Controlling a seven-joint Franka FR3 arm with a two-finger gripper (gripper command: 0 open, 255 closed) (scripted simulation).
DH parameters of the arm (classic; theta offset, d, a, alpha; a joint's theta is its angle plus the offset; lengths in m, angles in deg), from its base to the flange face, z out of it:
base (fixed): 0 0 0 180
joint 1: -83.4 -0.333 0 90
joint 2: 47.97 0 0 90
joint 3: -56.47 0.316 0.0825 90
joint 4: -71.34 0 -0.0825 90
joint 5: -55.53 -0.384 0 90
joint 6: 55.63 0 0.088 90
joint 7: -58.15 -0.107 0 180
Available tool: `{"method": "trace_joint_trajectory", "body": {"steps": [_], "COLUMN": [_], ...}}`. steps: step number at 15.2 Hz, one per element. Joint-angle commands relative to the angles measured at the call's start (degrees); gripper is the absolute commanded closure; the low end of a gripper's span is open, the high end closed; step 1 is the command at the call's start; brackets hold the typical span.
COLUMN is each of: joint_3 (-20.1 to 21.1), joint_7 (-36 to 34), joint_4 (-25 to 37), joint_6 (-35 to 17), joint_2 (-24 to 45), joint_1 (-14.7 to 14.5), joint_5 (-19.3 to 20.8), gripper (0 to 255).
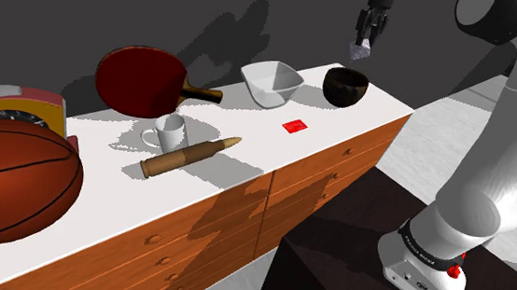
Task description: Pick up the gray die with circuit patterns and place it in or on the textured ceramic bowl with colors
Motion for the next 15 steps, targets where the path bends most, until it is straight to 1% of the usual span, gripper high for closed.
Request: {"method": "trace_joint_trajectory", "body": {"steps": [1, 15], "joint_3": [-0.1, 0.2], "joint_7": [0.8, 1.8], "joint_4": [0.4, -10.5], "joint_6": [-0.7, -11.4], "joint_2": [1.2, 1.1], "joint_1": [0.6, -0.4], "joint_5": [-0.3, -0.4], "gripper": [255, 255]}}
